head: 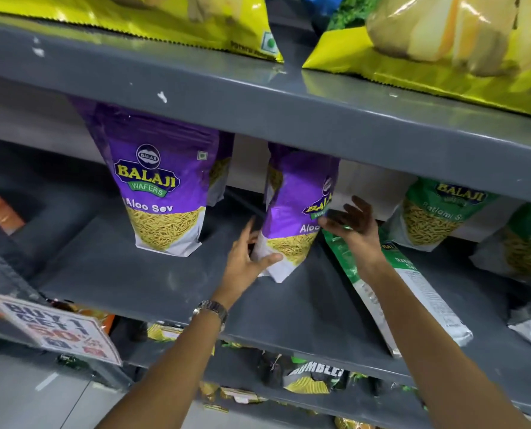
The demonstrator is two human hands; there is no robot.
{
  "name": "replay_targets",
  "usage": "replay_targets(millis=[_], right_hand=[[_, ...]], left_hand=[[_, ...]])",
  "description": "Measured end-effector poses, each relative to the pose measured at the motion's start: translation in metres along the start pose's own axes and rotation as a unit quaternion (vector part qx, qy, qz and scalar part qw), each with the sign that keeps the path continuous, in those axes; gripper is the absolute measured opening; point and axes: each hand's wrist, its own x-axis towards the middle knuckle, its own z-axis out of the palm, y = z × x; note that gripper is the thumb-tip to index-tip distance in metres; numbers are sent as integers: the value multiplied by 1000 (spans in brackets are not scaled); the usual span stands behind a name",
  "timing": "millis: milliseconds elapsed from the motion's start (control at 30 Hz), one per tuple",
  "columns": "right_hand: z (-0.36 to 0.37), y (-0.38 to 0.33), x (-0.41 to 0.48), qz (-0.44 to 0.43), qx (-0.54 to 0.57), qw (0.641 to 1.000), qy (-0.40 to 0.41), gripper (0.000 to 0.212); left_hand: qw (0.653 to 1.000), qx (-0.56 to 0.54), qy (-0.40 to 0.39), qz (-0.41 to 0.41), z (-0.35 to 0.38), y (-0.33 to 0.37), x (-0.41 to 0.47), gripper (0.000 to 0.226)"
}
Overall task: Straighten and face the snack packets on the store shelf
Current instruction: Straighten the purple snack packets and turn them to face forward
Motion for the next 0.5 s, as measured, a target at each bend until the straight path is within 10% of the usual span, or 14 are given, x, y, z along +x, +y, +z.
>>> replay_targets(millis=[167, 500], right_hand=[[-7, 12, 3, 18, -36, 994, -97, 76], [-8, 25, 0, -24, -121, 990, -66, 33]], left_hand=[[995, -27, -91, -38, -32, 4, 13, 95], [989, -140, 49, 21, -14, 17, -8, 49]])
